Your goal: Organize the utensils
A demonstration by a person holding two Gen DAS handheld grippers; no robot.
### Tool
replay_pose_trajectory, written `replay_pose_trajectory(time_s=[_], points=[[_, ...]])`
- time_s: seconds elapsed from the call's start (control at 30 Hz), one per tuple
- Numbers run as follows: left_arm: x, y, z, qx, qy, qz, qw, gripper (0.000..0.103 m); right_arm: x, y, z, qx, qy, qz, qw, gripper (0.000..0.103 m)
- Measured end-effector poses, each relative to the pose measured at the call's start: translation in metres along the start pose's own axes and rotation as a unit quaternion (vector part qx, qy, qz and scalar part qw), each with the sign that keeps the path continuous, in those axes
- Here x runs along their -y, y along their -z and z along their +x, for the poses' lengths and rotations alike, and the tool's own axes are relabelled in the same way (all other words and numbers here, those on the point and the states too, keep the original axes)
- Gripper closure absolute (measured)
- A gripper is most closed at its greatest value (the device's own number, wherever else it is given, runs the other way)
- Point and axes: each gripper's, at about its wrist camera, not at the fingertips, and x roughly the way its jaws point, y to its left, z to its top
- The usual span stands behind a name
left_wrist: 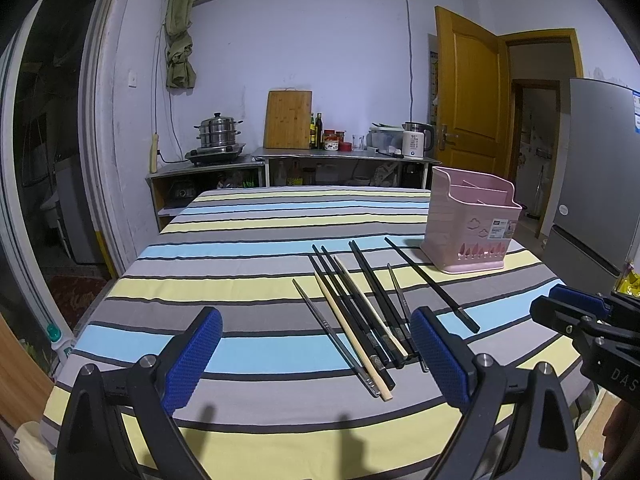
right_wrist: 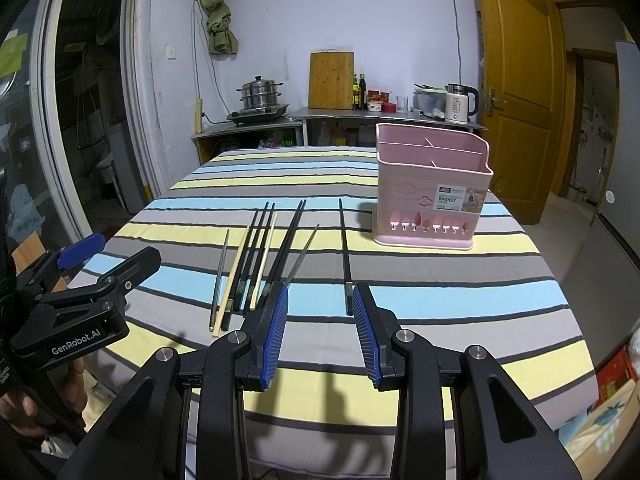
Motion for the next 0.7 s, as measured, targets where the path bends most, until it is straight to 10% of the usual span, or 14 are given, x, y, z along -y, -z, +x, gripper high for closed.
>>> replay_pose_trajectory(time_s=[0.7], points=[[-0.004,0.000,0.015,-0.020,0.005,-0.004,0.9998,0.007,0.002,0.000,0.001,-0.001,0.000,0.002,1.000,0.068]])
